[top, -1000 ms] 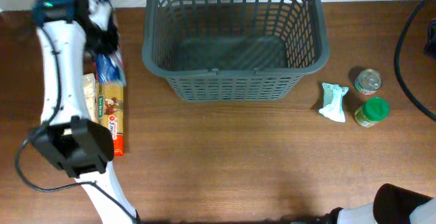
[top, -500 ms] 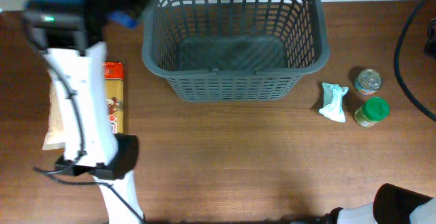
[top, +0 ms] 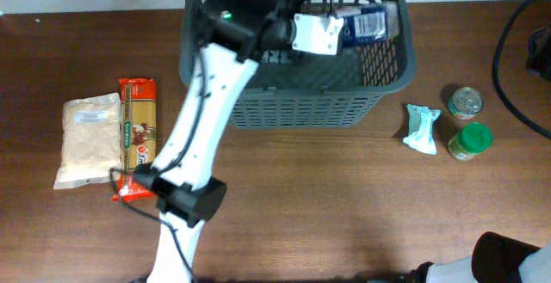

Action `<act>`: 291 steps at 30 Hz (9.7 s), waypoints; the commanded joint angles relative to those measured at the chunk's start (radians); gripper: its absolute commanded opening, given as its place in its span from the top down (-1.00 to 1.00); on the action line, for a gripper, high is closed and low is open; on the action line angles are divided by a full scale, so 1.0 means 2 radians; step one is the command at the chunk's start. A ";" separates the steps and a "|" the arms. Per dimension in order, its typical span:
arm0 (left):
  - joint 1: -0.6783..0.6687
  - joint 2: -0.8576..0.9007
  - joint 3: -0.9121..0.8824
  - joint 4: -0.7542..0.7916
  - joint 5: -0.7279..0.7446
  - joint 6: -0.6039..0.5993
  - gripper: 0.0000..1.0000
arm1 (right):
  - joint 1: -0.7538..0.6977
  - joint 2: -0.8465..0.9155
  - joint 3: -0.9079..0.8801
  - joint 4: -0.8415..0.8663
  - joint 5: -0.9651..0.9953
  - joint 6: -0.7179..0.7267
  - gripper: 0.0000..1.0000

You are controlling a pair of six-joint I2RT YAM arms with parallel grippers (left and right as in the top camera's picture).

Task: Pack container
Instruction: 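Lift the blue box over the basket and release it inside, then move the left gripper back and grasp the red spaghetti pack, then carry the spaghetti pack into the basket and release it, then move the left gripper to the beige flour bag and grasp it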

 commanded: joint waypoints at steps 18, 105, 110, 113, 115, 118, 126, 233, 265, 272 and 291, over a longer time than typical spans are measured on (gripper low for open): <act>0.061 0.073 -0.092 0.131 -0.014 -0.021 0.96 | -0.004 -0.002 -0.009 0.006 -0.009 0.004 -0.52; 0.393 -0.068 -0.631 0.267 0.035 -0.511 0.96 | -0.003 0.016 -0.037 0.021 -0.035 0.004 -0.54; 0.393 -0.071 -0.599 0.246 0.031 -0.508 0.97 | -0.003 0.016 -0.037 0.021 -0.035 0.004 -0.54; 0.392 -0.076 -0.529 0.201 0.031 -0.508 0.97 | -0.003 0.016 -0.037 0.021 -0.035 0.004 -0.54; 0.390 -0.082 -0.460 0.164 0.031 -0.508 0.97 | -0.003 0.016 -0.037 0.021 -0.035 0.004 -0.54; 0.386 -0.094 -0.342 0.120 0.031 -0.508 0.97 | -0.003 0.016 -0.037 0.021 -0.035 0.004 -0.54; 0.342 -0.133 -0.071 0.113 0.084 -0.379 0.96 | -0.003 0.016 -0.037 0.021 -0.035 0.004 -0.53; 0.603 -0.019 -0.478 0.167 0.108 -0.385 -0.78 | -0.004 0.024 -0.038 0.020 -0.029 0.002 -0.63; 0.599 0.042 -0.297 0.056 0.343 -0.403 0.97 | -0.004 0.032 -0.038 0.021 -0.030 0.003 -0.61; 0.577 0.038 -0.024 -0.031 0.403 -0.413 0.97 | -0.004 0.032 -0.038 0.021 -0.031 0.003 -0.61; 0.451 0.041 -0.017 -0.088 0.041 -0.469 0.37 | -0.004 0.037 -0.038 0.022 -0.031 0.002 -0.62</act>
